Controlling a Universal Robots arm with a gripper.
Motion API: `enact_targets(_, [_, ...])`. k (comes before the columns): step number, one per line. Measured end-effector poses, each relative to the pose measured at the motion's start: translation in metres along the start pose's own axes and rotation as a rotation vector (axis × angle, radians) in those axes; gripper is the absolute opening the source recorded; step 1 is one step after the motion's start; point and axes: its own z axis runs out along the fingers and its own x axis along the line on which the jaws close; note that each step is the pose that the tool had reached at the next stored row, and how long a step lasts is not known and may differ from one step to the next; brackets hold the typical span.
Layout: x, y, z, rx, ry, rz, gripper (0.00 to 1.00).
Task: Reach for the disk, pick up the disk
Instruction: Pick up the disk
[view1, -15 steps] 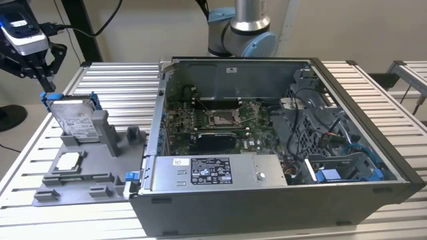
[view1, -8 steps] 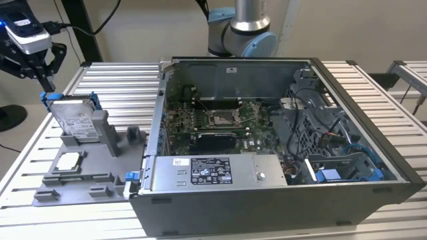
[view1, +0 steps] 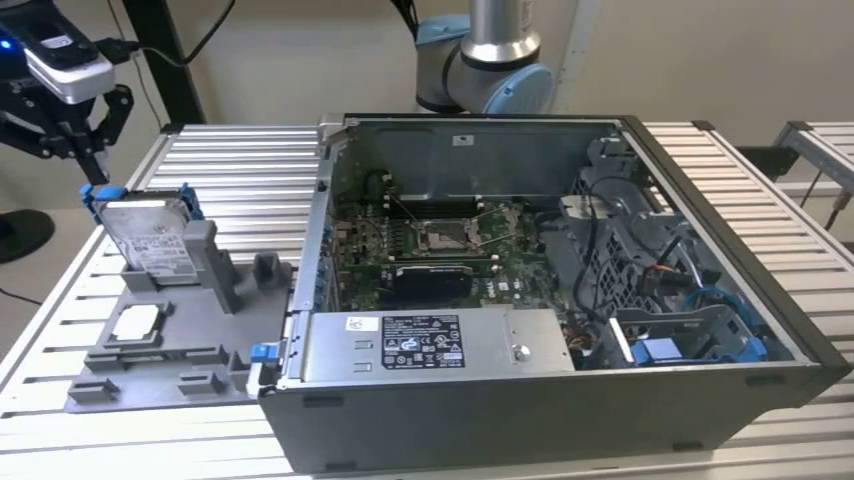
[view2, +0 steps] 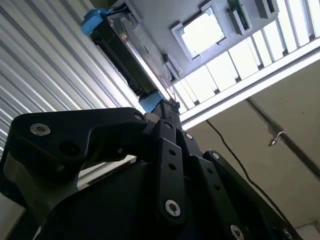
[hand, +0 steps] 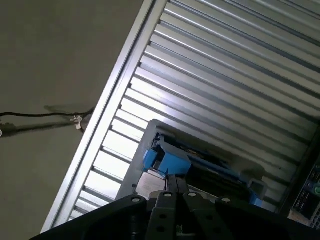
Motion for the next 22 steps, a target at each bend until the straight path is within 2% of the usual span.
enact_targets(9, [0.0,0.0,0.0,0.0014,0.0053,-0.154,0.0])
enact_targets(22, [0.0,0.0,0.0,0.0025,0.0115,-0.343,0.0])
